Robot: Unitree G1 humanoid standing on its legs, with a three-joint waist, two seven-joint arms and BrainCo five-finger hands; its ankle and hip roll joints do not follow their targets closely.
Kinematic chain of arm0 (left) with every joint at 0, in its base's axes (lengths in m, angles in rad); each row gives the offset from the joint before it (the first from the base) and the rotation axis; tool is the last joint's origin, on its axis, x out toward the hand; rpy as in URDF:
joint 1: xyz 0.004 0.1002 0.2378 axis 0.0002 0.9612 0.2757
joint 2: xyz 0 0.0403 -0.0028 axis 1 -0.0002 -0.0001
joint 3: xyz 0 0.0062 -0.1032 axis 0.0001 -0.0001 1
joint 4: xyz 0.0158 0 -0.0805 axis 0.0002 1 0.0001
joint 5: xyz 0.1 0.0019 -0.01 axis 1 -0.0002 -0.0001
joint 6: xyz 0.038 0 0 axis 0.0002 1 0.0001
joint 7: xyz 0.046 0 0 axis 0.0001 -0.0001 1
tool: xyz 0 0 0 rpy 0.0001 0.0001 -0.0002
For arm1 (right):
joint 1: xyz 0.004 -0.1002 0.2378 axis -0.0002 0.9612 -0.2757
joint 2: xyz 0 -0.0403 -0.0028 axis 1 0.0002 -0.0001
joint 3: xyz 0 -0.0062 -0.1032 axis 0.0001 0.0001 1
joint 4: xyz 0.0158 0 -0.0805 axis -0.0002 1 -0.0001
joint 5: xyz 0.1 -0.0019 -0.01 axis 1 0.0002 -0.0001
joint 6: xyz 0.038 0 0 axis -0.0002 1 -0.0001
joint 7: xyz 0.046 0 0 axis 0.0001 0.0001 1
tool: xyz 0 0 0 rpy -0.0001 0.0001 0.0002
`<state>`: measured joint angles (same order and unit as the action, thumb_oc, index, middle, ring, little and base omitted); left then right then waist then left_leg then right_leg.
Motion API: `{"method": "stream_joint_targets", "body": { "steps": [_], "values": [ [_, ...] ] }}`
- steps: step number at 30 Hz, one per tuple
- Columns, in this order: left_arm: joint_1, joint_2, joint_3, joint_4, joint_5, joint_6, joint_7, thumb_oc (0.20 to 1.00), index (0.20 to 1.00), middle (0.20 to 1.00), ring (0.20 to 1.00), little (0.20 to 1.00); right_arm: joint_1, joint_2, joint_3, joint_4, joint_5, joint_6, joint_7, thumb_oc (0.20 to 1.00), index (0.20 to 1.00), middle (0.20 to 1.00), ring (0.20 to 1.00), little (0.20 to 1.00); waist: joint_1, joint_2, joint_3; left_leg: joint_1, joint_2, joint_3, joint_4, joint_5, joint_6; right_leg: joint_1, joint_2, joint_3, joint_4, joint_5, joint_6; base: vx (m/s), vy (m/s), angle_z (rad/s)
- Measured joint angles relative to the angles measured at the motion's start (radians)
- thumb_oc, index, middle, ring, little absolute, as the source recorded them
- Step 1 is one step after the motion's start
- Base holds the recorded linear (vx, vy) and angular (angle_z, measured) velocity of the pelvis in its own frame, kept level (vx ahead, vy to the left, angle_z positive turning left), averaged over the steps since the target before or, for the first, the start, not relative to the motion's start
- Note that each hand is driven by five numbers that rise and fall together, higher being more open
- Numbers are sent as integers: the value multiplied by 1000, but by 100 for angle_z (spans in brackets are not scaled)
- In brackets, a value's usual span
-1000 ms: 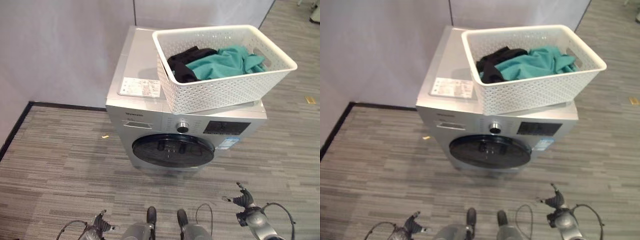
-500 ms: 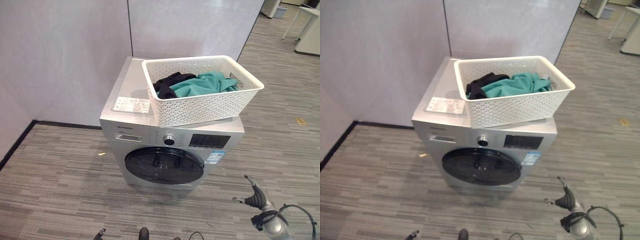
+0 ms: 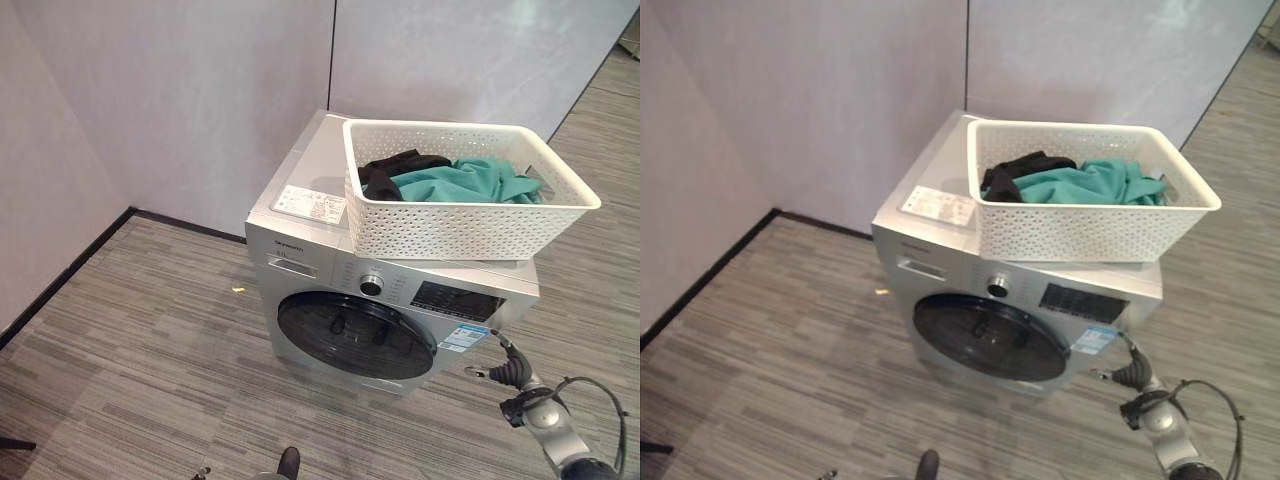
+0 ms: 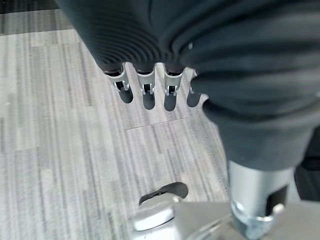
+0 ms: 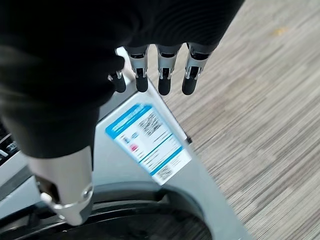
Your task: Grab the laundry basket,head to the washer,open it,put in the laundry and shut it.
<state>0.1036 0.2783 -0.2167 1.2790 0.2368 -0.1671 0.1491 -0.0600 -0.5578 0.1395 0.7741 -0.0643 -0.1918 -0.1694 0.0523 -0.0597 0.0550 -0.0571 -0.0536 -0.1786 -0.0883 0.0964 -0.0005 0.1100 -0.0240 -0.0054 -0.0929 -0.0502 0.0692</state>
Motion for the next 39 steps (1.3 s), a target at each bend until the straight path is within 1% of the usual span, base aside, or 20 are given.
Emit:
{"method": "stream_joint_targets", "body": {
  "steps": [2,6,8,12,15,18,22,26,29,30,34,35,39],
  "values": [
    [0,3,0,0,-1,0,0,1000,1000,1000,1000,1000,-17,14,0,29,28,0,0,1000,1000,1000,1000,1000,1,-7,9,0,-1,-4,0,1,-1,3,0,-6,0,-1,0,31,-5,12],
    [0,13,-1,-1,-2,1,0,1000,1000,1000,1000,1000,-37,38,1,71,78,1,0,1000,1000,1000,1000,1000,22,-19,19,0,-3,-6,0,1,-3,5,-1,-8,0,-5,1,35,-4,3],
    [0,13,-3,-4,-2,1,0,1000,1000,1000,1000,1000,-43,41,2,76,90,1,0,1000,1000,1000,1000,1000,28,-19,24,0,-6,-8,0,0,-4,6,-3,-10,0,-9,7,24,2,4],
    [0,13,-5,-6,-2,0,0,1000,1000,1000,1000,1000,-68,44,10,113,90,1,-1,1000,1000,1000,1000,1000,32,-14,32,-1,-11,-11,0,1,-2,6,-8,-15,0,-10,8,14,-8,4],
    [-5,14,-5,-10,-2,-2,2,1000,1000,1000,1000,1000,-75,48,39,121,91,1,-1,1000,1000,1000,1000,1000,30,-11,35,-14,-14,-32,0,5,-2,0,-8,-33,0,-11,6,25,-6,15],
    [-5,16,-42,-14,-1,-3,2,1000,1000,1000,1000,1000,-107,60,74,167,91,-1,0,1000,1000,1000,1000,1000,43,-11,36,-16,-15,-34,0,7,-1,-2,-8,-35,0,-12,5,41,-2,5],
    [-4,16,-44,-15,-1,-3,2,1000,1000,1000,1000,1000,-141,78,86,207,91,0,0,1000,1000,1000,1000,1000,47,-9,37,-16,-16,-36,0,7,-1,-1,-8,-38,0,-13,5,0,0,0],
    [-8,16,-47,-15,0,-3,2,1000,1000,1000,1000,1000,-174,84,123,249,90,0,0,1000,1000,1000,1000,1000,47,-1,43,-28,-17,-56,0,12,-8,-6,-7,-57,0,-14,5,-22,-1,11],
    [-21,17,-81,-16,1,-4,3,1000,1000,1000,1000,1000,-228,86,164,297,89,2,-1,1000,1000,1000,1000,1000,61,9,67,-48,-13,-62,0,19,-17,-22,0,-64,0,-13,3,-28,1,11],
    [-23,17,-81,-18,1,-4,3,1000,1000,1000,1000,1000,-239,87,168,298,89,2,-1,1000,1000,1000,1000,1000,73,12,76,-55,-11,-62,0,22,-19,-29,3,-64,0,-12,2,-32,3,1],
    [-21,18,-84,-23,1,-4,3,1000,1000,1000,1000,1000,-278,99,197,319,88,2,-1,1000,1000,1000,1000,1000,88,19,90,-70,-10,-78,0,30,-20,-40,7,-79,0,-7,-5,-21,3,10],
    [-22,19,-92,-27,1,-4,4,1000,1000,1000,1000,1000,-288,113,197,350,85,2,-2,1000,1000,1000,1000,1000,99,20,91,-75,-10,-87,0,31,-21,-41,7,-88,1,-6,-9,-24,6,19],
    [-23,20,-113,-46,1,-5,3,1000,1000,1000,1000,1000,-345,121,220,403,76,4,-5,1000,1000,1000,1000,1000,103,24,96,-86,-10,-88,1,35,-22,-53,8,-88,5,-6,-9,-7,2,3]
  ]
}}
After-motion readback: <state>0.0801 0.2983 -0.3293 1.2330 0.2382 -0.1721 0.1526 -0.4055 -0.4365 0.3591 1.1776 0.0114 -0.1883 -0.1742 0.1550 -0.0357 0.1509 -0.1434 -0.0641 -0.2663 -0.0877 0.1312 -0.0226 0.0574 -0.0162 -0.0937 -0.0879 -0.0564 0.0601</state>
